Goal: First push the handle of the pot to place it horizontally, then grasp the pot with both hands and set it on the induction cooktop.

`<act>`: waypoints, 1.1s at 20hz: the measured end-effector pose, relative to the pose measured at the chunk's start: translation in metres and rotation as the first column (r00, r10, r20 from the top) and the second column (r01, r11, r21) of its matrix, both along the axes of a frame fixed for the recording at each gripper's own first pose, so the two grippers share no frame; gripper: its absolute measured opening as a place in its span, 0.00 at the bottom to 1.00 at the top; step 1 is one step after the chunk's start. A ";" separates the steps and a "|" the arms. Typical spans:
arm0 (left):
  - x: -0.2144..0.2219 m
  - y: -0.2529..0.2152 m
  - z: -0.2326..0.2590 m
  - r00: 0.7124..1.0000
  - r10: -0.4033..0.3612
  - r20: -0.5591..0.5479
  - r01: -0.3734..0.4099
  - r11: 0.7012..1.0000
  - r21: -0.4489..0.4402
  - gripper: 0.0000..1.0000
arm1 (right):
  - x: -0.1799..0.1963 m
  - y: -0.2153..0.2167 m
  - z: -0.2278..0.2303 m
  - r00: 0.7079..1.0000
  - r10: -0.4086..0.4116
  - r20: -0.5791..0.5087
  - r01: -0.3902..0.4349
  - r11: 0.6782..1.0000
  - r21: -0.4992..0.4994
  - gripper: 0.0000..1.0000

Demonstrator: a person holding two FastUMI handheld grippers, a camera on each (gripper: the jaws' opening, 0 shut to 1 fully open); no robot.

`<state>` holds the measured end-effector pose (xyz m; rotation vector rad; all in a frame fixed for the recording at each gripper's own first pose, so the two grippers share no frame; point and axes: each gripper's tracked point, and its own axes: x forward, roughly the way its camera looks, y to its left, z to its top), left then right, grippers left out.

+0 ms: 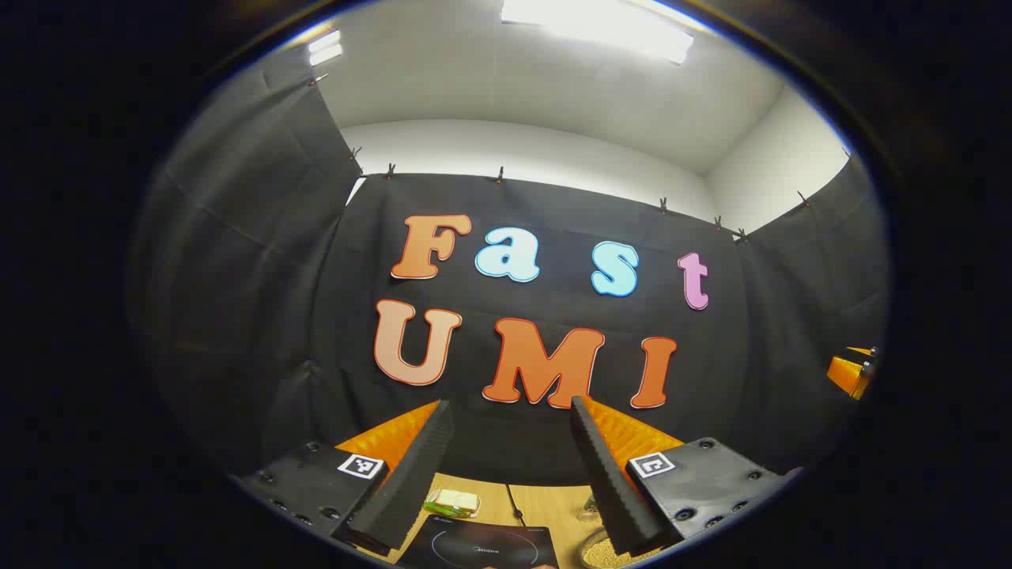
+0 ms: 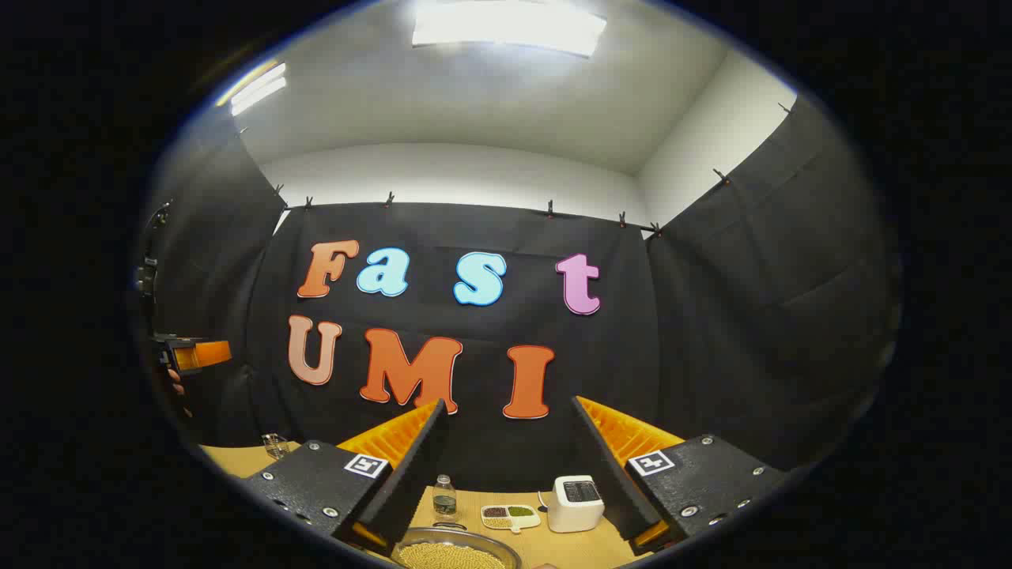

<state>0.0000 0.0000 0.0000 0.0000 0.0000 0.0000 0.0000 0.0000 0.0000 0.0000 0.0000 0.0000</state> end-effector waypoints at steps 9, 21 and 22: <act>0.000 0.005 -0.004 1.000 0.014 -0.006 -0.014 1.000 0.003 0.97 | 0.000 -0.001 -0.007 1.000 0.012 -0.013 -0.012 1.000 0.013 0.95; -0.003 0.013 -0.007 1.000 0.029 -0.008 -0.029 1.000 0.012 0.97 | -0.005 0.009 -0.025 0.997 0.051 -0.052 -0.049 0.998 0.030 0.95; -0.006 0.010 -0.006 1.000 0.018 -0.009 -0.018 1.000 0.012 0.97 | -0.007 0.011 -0.031 0.996 0.065 -0.068 -0.062 0.997 0.051 0.95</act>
